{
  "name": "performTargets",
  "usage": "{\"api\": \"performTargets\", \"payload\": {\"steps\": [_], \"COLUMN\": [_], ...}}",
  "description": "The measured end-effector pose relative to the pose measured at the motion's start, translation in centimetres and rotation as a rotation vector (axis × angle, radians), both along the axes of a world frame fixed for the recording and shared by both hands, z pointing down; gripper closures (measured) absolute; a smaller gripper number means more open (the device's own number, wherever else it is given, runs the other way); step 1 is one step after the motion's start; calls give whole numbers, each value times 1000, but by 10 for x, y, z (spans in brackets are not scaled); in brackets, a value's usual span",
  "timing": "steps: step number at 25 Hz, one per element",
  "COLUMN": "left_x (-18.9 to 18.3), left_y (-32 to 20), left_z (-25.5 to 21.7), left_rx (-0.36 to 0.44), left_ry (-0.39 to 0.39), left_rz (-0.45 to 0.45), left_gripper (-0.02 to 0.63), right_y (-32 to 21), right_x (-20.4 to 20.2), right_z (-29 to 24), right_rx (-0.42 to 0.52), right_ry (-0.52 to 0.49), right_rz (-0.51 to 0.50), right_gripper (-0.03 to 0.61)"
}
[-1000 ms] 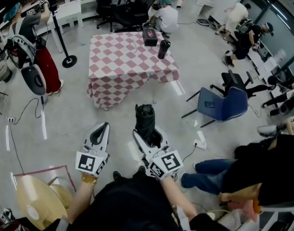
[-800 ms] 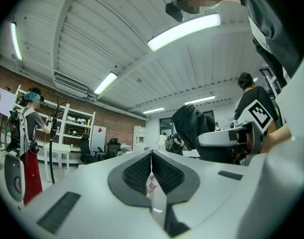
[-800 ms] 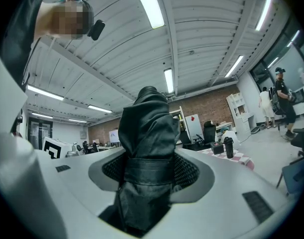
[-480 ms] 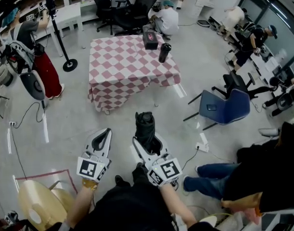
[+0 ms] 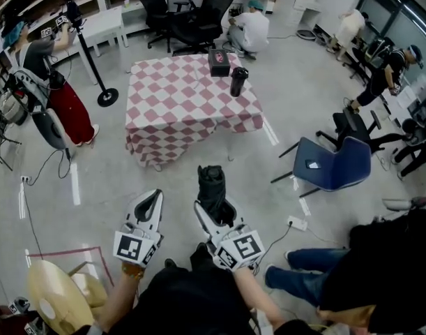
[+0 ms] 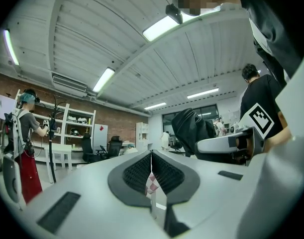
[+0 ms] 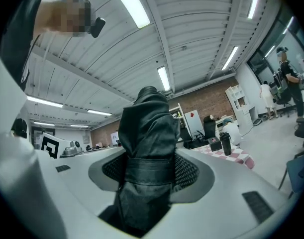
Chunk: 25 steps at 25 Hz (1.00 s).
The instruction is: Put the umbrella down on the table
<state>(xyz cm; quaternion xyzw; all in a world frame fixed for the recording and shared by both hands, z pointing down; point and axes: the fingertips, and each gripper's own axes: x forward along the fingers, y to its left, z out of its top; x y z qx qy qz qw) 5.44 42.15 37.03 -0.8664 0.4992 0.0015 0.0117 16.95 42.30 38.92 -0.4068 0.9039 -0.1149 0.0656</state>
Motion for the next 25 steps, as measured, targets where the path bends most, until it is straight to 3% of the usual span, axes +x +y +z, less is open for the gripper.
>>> {"api": "performTargets", "payload": {"steps": [10, 25], "left_x": [17, -45], "left_y": [-30, -104], "left_z": [-3, -4], "left_rx": [0, 30], "left_ry": [4, 47], "left_rz": [-20, 42], "left_gripper": [600, 600], "right_y": [-37, -103], "right_x": [18, -44], "right_z": [6, -1], "right_rx": [-22, -21], "right_ry": [-10, 9], "right_rz": [-10, 63], "right_gripper": [336, 336]}}
